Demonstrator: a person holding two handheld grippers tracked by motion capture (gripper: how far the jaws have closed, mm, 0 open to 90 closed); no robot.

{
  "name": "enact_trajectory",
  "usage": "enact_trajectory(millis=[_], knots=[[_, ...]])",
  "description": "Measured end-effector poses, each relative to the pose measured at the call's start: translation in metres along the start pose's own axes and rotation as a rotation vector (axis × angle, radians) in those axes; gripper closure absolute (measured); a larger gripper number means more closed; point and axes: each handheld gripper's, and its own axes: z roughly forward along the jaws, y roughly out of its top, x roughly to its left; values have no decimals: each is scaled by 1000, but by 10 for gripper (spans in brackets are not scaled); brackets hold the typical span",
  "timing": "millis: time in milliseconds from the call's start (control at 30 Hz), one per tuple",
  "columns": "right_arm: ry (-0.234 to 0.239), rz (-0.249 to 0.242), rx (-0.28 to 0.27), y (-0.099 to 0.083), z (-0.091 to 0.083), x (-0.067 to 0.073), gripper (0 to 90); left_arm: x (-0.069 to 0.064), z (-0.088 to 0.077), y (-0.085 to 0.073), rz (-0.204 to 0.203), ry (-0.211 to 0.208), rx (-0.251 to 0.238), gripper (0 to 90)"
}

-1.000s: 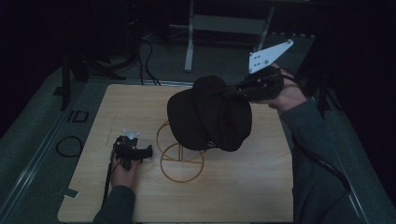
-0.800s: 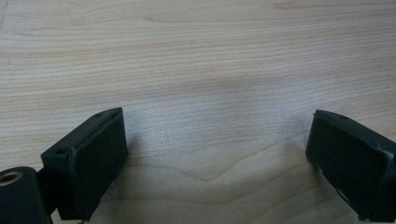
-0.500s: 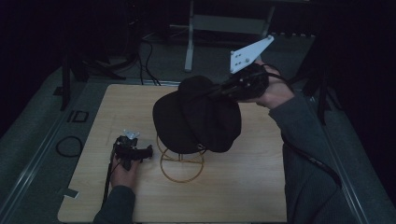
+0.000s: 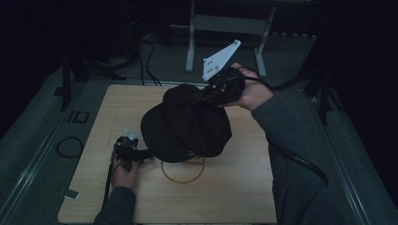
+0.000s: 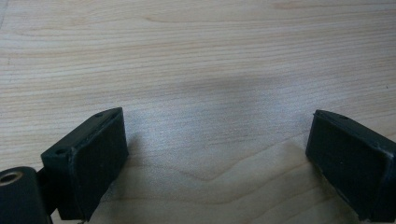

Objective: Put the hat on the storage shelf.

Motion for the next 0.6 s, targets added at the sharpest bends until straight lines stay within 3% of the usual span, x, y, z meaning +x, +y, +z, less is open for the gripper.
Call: enact_trajectory(millis=[233, 600], knots=[[34, -10, 64, 5, 34, 4, 836, 0, 0, 0, -2, 0, -2, 50], [50, -4, 120, 6, 57, 5, 824, 0, 0, 0, -4, -2, 0, 50]])
